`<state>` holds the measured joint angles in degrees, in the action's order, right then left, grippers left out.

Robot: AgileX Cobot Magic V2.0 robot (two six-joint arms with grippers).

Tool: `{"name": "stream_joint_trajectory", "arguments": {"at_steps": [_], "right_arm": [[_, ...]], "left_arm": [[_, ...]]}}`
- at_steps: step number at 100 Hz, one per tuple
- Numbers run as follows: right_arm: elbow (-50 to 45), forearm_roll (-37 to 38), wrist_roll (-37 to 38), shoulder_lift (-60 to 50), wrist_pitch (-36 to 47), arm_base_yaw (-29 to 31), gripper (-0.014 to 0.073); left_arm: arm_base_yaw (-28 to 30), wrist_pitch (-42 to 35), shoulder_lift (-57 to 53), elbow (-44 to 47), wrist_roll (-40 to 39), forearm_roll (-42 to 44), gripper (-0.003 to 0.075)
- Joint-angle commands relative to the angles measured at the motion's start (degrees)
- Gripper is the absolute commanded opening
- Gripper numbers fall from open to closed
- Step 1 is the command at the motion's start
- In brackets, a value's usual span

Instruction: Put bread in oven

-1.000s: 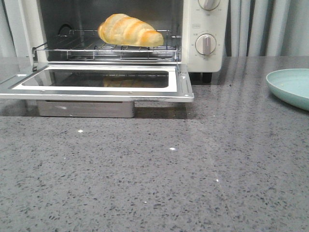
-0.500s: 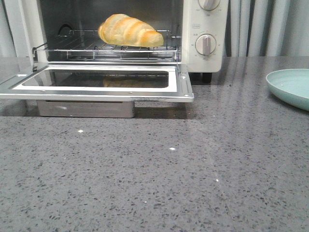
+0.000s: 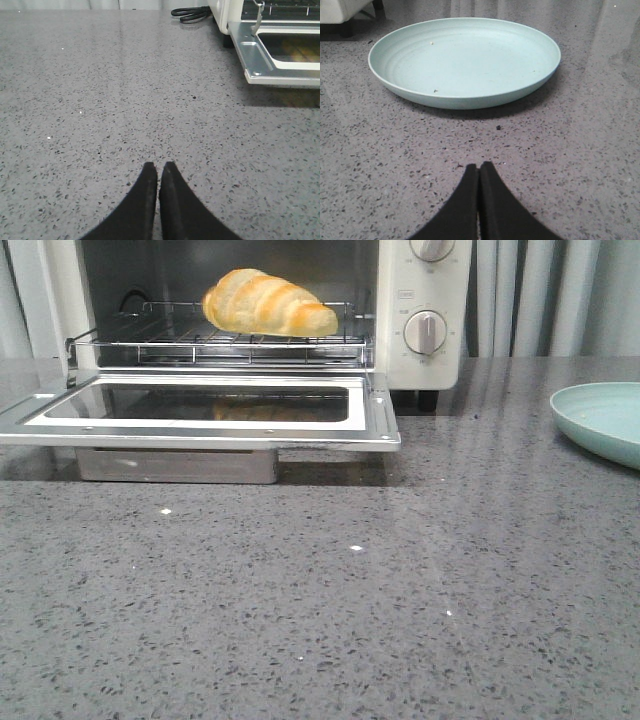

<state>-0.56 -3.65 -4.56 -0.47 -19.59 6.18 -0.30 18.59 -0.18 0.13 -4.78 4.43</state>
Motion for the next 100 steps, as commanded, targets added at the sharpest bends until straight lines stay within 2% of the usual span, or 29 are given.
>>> {"name": "stream_joint_trajectory", "arguments": {"at_steps": [1,100], "right_arm": [[-1.45,0.61,-0.44,-1.07,1.28,0.47,-0.0075],[-1.45,0.61,-0.44,-1.07,1.28,0.47,-0.0075]], "left_arm": [[-0.80,-3.47,-1.45,1.18,0.28,0.04,-0.0021],[-1.19,-3.66,-1.45,1.18,0.41,-2.03,-0.0021]]}}
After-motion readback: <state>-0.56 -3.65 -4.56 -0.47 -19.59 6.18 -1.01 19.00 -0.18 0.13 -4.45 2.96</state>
